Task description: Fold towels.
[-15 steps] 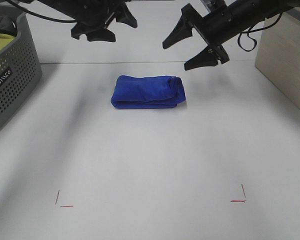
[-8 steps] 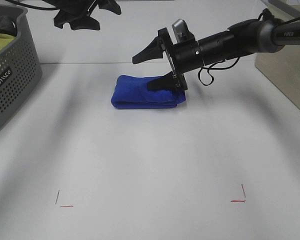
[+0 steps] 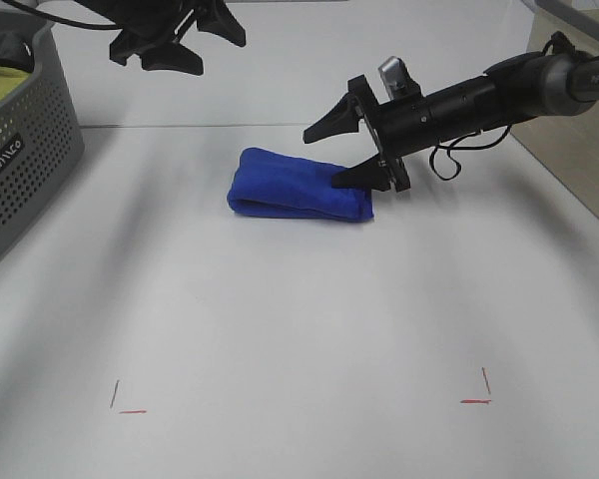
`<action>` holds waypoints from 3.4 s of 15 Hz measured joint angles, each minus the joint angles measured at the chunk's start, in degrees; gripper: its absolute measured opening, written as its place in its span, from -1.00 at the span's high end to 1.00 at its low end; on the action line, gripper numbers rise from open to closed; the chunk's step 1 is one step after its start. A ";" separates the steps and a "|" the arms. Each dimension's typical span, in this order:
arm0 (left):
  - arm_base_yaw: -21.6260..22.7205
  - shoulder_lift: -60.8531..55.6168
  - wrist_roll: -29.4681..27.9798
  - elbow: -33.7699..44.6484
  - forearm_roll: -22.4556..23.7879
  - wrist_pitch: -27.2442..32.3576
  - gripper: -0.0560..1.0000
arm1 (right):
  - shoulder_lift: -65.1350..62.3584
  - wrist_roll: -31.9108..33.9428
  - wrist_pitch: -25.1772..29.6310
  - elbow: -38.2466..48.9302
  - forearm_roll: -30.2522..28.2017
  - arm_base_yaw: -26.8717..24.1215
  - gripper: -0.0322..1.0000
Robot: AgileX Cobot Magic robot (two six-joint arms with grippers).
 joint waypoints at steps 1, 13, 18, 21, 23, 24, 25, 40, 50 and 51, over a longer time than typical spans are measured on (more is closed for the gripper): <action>0.00 -1.66 2.64 0.00 2.23 3.04 -0.38 | -2.81 0.11 3.72 0.00 -3.04 -1.32 -0.55; -0.06 -21.54 -2.01 1.89 24.18 21.43 -0.38 | -36.44 23.26 5.90 2.46 -48.01 4.41 -0.55; -0.06 -39.82 -2.23 22.12 27.96 21.49 -0.38 | -53.17 24.41 6.02 16.56 -51.22 6.53 -0.55; -0.06 -60.05 -3.32 44.92 28.30 19.94 -0.38 | -70.59 24.41 6.07 36.27 -52.83 6.53 -0.55; -0.06 -69.96 -3.09 54.72 28.36 19.82 -0.38 | -79.70 24.41 6.02 47.44 -53.46 6.53 -0.55; -0.06 -74.71 -2.81 58.67 28.36 19.82 -0.38 | -84.45 24.41 5.84 53.17 -53.74 6.53 -0.55; -0.06 -80.21 -2.41 62.40 28.42 20.05 -0.38 | -88.87 24.41 5.79 58.10 -54.09 6.53 -0.55; -0.06 -119.18 7.10 91.62 26.59 13.92 -0.38 | -137.85 18.56 -1.26 81.30 -58.67 6.53 -0.55; -0.06 -119.18 10.20 91.62 26.24 13.92 -0.38 | -137.85 18.28 -1.32 81.30 -58.67 6.53 -0.55; -0.06 -119.18 10.26 91.62 26.24 13.92 -0.38 | -137.85 18.28 -1.32 81.30 -58.67 6.53 -0.55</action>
